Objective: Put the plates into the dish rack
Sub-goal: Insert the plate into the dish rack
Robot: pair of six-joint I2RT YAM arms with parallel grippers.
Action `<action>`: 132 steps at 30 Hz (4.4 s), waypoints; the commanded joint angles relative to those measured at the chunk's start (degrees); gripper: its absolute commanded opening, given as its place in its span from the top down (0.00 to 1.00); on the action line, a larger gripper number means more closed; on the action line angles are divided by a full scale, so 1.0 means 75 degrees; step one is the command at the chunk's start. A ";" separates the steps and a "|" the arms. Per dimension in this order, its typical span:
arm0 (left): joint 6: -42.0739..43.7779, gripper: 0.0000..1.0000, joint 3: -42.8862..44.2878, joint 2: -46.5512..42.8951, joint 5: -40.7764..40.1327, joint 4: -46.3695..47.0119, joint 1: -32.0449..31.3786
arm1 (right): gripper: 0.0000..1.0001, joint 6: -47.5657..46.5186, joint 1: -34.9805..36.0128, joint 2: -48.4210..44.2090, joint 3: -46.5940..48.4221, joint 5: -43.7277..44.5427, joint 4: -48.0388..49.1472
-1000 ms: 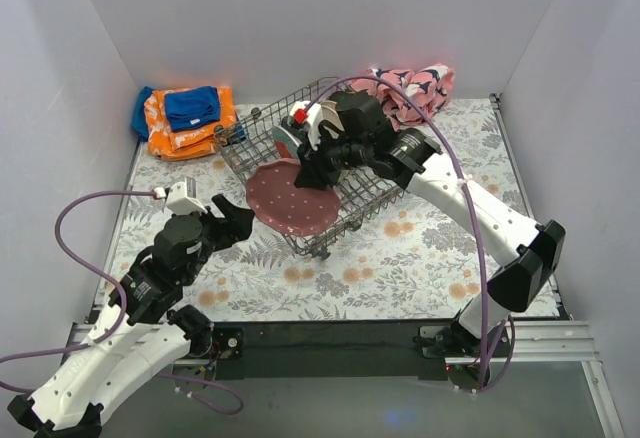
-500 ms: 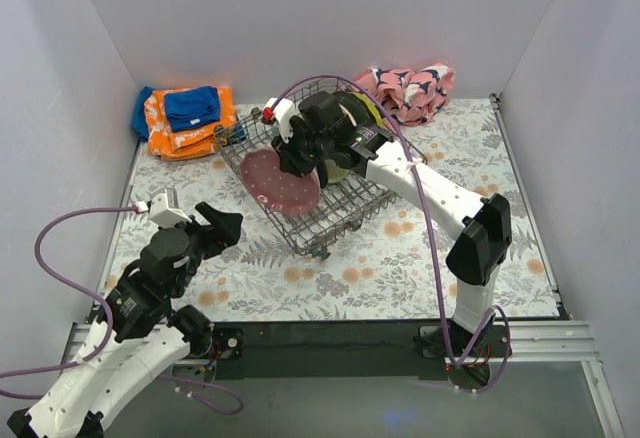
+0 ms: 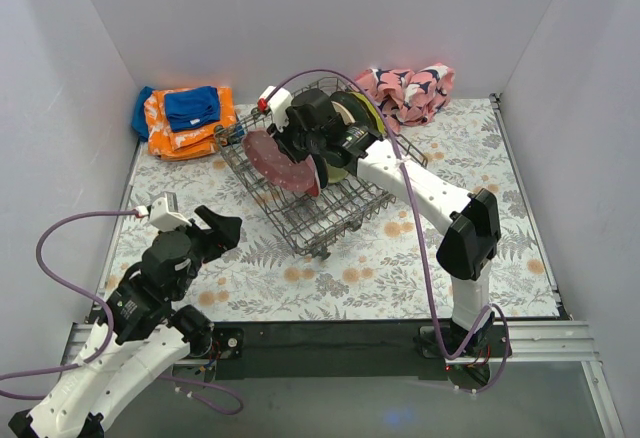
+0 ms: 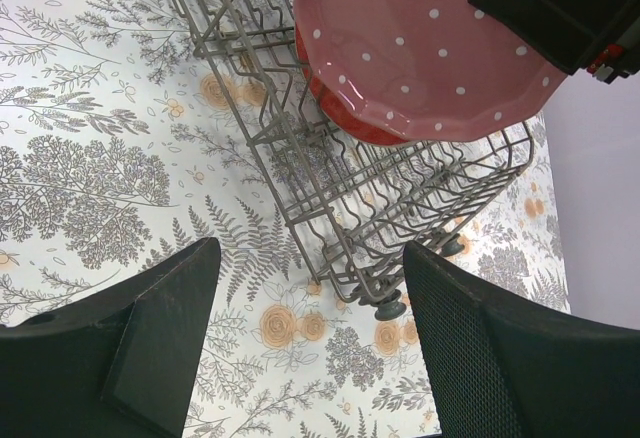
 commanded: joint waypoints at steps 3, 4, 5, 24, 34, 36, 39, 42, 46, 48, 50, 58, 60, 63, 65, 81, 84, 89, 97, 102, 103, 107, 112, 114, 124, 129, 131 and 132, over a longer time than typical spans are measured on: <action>-0.0058 0.28 -0.0087 -0.0121 -0.0207 -0.0069 0.0046 | 0.99 0.0131 0.0086 -0.0155 0.0364 0.0871 0.1902; -0.0058 0.28 -0.0076 -0.0133 -0.0207 -0.0081 0.0046 | 0.99 0.0155 0.0098 -0.0109 0.0363 0.0988 0.1972; -0.0058 0.28 -0.0087 -0.0133 -0.0207 -0.0069 0.0046 | 0.99 0.0190 0.0121 -0.0085 0.0363 0.1036 0.1996; -0.0058 0.27 -0.0169 -0.0320 -0.0219 -0.0034 0.0046 | 0.99 0.0518 0.0461 0.0278 -0.0293 0.2688 0.2746; -0.0058 0.27 -0.0181 -0.0367 -0.0254 -0.0022 0.0046 | 0.99 0.0576 0.0497 0.0384 -0.0597 0.3063 0.3062; -0.0058 0.27 -0.0181 -0.0367 -0.0266 -0.0022 0.0046 | 0.99 0.0647 0.0497 0.0407 -0.0656 0.3052 0.3063; -0.0046 0.27 -0.0181 -0.0379 -0.0266 -0.0022 0.0046 | 0.99 0.0740 0.0497 0.0477 -0.0726 0.3063 0.3074; -0.0058 0.27 -0.0181 -0.0379 -0.0266 -0.0034 0.0046 | 0.99 0.0834 0.0508 0.0524 -0.0773 0.3098 0.3086; -0.0058 0.27 -0.0193 -0.0391 -0.0266 -0.0034 0.0046 | 0.99 0.0904 0.0520 0.0583 -0.0797 0.3157 0.3098; -0.0058 0.27 -0.0193 -0.0391 -0.0266 -0.0022 0.0046 | 0.99 0.0940 0.0543 0.0630 -0.0832 0.3250 0.3121; -0.0058 0.27 -0.0193 -0.0391 -0.0254 -0.0022 0.0046 | 0.99 0.0963 0.0544 0.0653 -0.0878 0.3344 0.3168; -0.0058 0.27 -0.0205 -0.0402 -0.0242 -0.0010 0.0046 | 0.99 0.0952 0.0544 0.0817 -0.1020 0.3450 0.3285; -0.0058 0.27 -0.0205 -0.0402 -0.0231 -0.0022 0.0046 | 0.99 0.0952 0.0555 0.0876 -0.1019 0.3450 0.3285; -0.0058 0.27 -0.0205 -0.0414 -0.0231 -0.0010 0.0046 | 0.99 0.0928 0.0544 0.0946 -0.0996 0.3462 0.3297; -0.0046 0.27 -0.0205 -0.0402 -0.0231 0.0001 0.0046 | 0.99 0.0917 0.0555 0.0970 -0.0996 0.3473 0.3320; -0.0035 0.27 -0.0228 -0.0414 -0.0207 0.0025 0.0046 | 0.99 0.0741 0.0555 0.1169 -0.1090 0.3532 0.3309; -0.0023 0.27 -0.0228 -0.0426 -0.0207 0.0025 0.0046 | 0.98 0.0706 0.0555 0.1204 -0.1113 0.3532 0.3320; -0.0023 0.27 -0.0216 -0.0426 -0.0207 0.0025 0.0046 | 0.95 0.0659 0.0555 0.1263 -0.1125 0.3520 0.3320; -0.0023 0.27 -0.0240 -0.0437 -0.0195 0.0037 0.0046 | 0.89 0.0589 0.0555 0.1286 -0.1195 0.3497 0.3320; -0.0023 0.27 -0.0240 -0.0449 -0.0207 0.0036 0.0046 | 0.87 0.0577 0.0555 0.1310 -0.1230 0.3485 0.3320; -0.0023 0.27 -0.0240 -0.0449 -0.0195 0.0037 0.0046 | 0.87 0.0577 0.0555 0.1310 -0.1230 0.3485 0.3320; -0.0023 0.27 -0.0228 -0.0449 -0.0195 0.0048 0.0046 | 0.83 0.0565 0.0555 0.1345 -0.1230 0.3450 0.3320; -0.0023 0.27 -0.0240 -0.0461 -0.0195 0.0048 0.0046 | 0.80 0.0565 0.0555 0.1345 -0.1266 0.3427 0.3309; -0.0011 0.27 -0.0240 -0.0461 -0.0195 0.0037 0.0046 | 0.79 0.0553 0.0555 0.1322 -0.1300 0.3403 0.3320; -0.0023 0.27 -0.0240 -0.0520 -0.0207 0.0037 0.0046 | 0.71 0.0483 0.0637 0.1310 -0.1430 0.3380 0.3309; -0.0035 0.27 -0.0240 -0.0555 -0.0207 0.0037 0.0046 | 0.70 0.0436 0.0731 0.1310 -0.1453 0.3380 0.3309; -0.0035 0.27 -0.0251 -0.0578 -0.0207 0.0048 0.0046 | 0.66 0.0401 0.0766 0.1310 -0.1465 0.3380 0.3320; -0.0035 0.27 -0.0251 -0.0613 -0.0207 0.0048 0.0046 | 0.64 0.0378 0.0778 0.1298 -0.1476 0.3391 0.3309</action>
